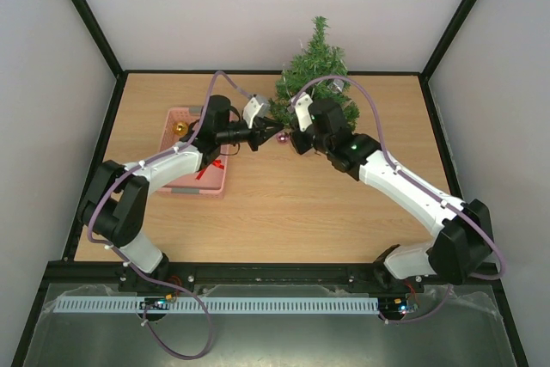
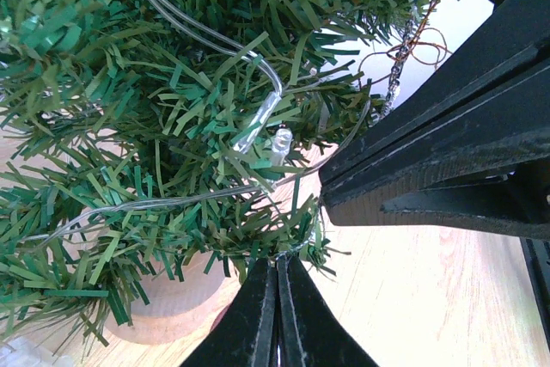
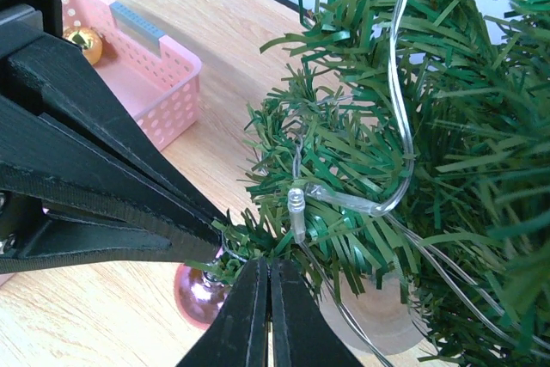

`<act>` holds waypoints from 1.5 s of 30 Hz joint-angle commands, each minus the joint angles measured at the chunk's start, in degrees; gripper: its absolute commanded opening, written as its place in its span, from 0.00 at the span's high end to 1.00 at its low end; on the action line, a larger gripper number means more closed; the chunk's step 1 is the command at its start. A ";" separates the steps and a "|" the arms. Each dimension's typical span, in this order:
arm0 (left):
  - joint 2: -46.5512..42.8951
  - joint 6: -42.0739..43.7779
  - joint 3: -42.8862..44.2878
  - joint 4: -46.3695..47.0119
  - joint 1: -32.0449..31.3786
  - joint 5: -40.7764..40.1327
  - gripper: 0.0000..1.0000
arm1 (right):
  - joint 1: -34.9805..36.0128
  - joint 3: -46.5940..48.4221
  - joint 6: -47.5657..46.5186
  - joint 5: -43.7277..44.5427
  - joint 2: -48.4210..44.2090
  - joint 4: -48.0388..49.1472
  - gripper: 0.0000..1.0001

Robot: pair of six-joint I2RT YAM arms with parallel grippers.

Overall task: Decorate the small christmas tree
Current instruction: Hang the decoration item on the Christmas tree.

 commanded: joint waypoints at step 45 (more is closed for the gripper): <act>2.05 -4.21 -0.32 2.87 0.85 0.80 0.98 | -0.29 -0.67 0.37 2.87 1.15 1.15 0.97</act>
